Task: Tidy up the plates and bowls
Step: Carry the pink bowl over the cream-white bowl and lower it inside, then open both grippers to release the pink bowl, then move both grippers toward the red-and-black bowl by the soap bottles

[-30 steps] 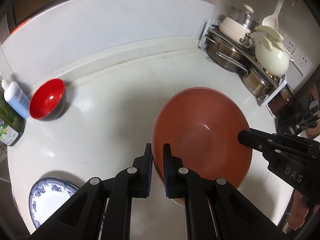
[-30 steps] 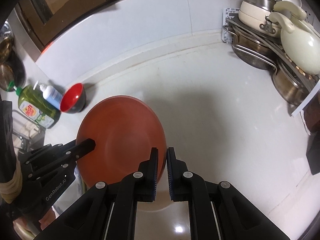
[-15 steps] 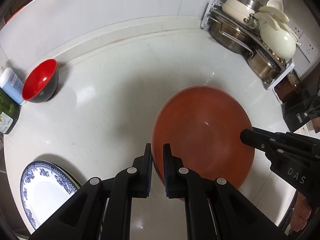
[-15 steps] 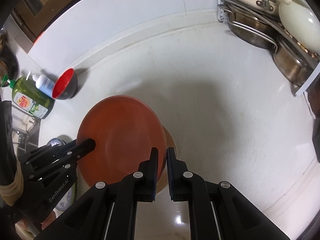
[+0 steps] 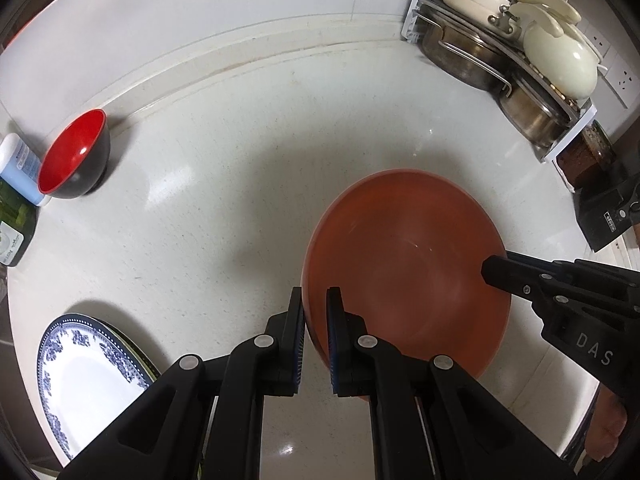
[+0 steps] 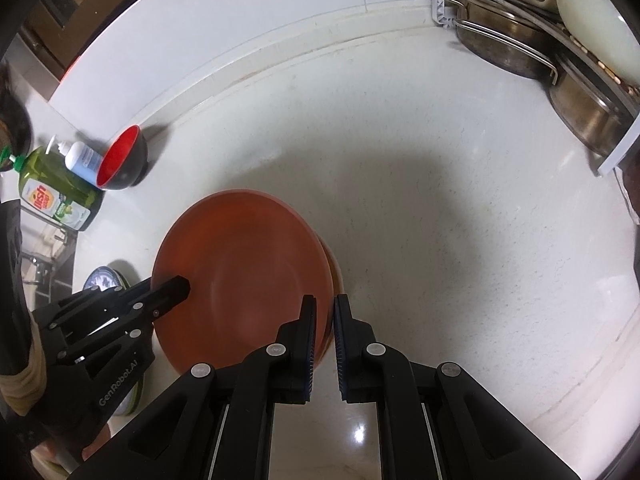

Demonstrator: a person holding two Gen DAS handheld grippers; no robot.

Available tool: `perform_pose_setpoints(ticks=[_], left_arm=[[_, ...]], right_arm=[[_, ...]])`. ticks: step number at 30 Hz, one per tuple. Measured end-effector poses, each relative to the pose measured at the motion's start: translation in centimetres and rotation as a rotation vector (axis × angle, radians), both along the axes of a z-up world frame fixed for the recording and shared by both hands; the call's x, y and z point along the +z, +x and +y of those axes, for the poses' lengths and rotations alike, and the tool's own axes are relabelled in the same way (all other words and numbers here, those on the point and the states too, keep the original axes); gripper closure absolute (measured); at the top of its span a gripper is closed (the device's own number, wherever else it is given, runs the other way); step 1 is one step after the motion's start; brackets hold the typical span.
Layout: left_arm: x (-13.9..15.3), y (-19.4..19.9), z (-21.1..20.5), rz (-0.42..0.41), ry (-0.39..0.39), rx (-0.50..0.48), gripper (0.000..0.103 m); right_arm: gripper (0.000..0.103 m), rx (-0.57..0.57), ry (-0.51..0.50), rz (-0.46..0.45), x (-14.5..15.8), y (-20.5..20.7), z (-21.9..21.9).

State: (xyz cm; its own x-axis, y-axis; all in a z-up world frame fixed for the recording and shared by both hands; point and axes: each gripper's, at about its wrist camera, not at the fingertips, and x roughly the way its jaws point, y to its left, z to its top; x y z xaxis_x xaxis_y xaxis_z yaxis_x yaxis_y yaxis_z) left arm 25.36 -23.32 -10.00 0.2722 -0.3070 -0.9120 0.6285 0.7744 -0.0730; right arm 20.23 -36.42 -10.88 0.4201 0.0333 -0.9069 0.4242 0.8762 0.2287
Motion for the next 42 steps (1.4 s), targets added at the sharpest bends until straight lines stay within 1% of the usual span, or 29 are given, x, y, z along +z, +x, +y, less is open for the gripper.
perform_pose_setpoints(ticks=[3, 7, 11, 13, 15, 16, 17, 18, 19, 21, 26, 28, 29, 30, 34, 36, 38, 42], left_arm=[[-0.3, 0.0, -0.1, 0.013, 0.005, -0.006, 0.092], [-0.4, 0.1, -0.1, 0.008, 0.008, -0.009, 0.091], [-0.5, 0.2, 0.0, 0.016, 0.003, -0.009, 0.087], [-0.6, 0.3, -0.1, 0.02, 0.004, -0.009, 0.082], [-0.6, 0.3, -0.1, 0.017, 0.004, -0.01, 0.07], [-0.5, 0.4, -0.1, 0.009, 0.003, -0.009, 0.066], [-0.3, 0.4, 0.0, 0.0, 0.001, -0.007, 0.061], [-0.3, 0.4, 0.1, -0.005, -0.002, -0.008, 0.059], [-0.1, 0.5, 0.2, -0.01, -0.005, -0.006, 0.059], [0.2, 0.8, 0.5, -0.014, -0.011, 0.0, 0.053], [1.1, 1.3, 1.1, -0.049, -0.021, 0.022, 0.044], [1.6, 1.4, 1.5, -0.065, -0.026, 0.025, 0.042], [1.9, 1.6, 1.8, -0.073, -0.029, 0.026, 0.039], [2.1, 1.7, 1.9, -0.078, -0.031, 0.028, 0.036], [3.1, 2.4, 3.2, -0.119, -0.034, 0.061, 0.033], [3.5, 2.9, 4.0, -0.132, -0.041, 0.081, 0.028], [3.9, 3.4, 4.9, -0.148, -0.046, 0.104, 0.026], [4.7, 4.4, 6.7, -0.177, -0.051, 0.142, 0.021]], right_arm=[[0.093, 0.0, -0.001, 0.007, -0.3, 0.1, -0.1], [0.092, 0.002, 0.006, 0.012, -0.6, 0.2, 0.0], [0.092, 0.007, 0.01, 0.018, -0.9, 0.4, 0.0], [0.092, 0.004, 0.004, 0.019, -1.0, 0.4, -0.1], [0.091, 0.005, 0.007, 0.021, -1.0, 0.4, -0.1], [0.091, 0.005, 0.006, 0.022, -1.0, 0.3, -0.1], [0.085, 0.002, 0.003, 0.022, -1.0, 0.3, -0.1], [0.077, -0.001, -0.01, 0.02, -0.9, 0.3, -0.1], [0.075, -0.002, -0.021, 0.016, -0.7, 0.2, -0.1], [0.075, -0.004, -0.035, 0.007, -0.4, 0.1, 0.0], [0.075, 0.01, -0.05, -0.013, 0.6, 0.2, 0.4], [0.072, 0.016, -0.052, -0.025, 1.1, 0.4, 0.8], [0.069, 0.019, -0.054, -0.031, 1.4, 0.5, 0.9], [0.068, 0.021, -0.057, -0.036, 1.6, 0.7, 1.1], [0.067, 0.04, -0.075, -0.054, 2.5, 1.7, 2.2], [0.064, 0.049, -0.081, -0.064, 3.0, 2.3, 2.7], [0.062, 0.062, -0.093, -0.076, 3.4, 2.9, 3.4], [0.061, 0.088, -0.114, -0.1, 4.2, 4.4, 4.8]])
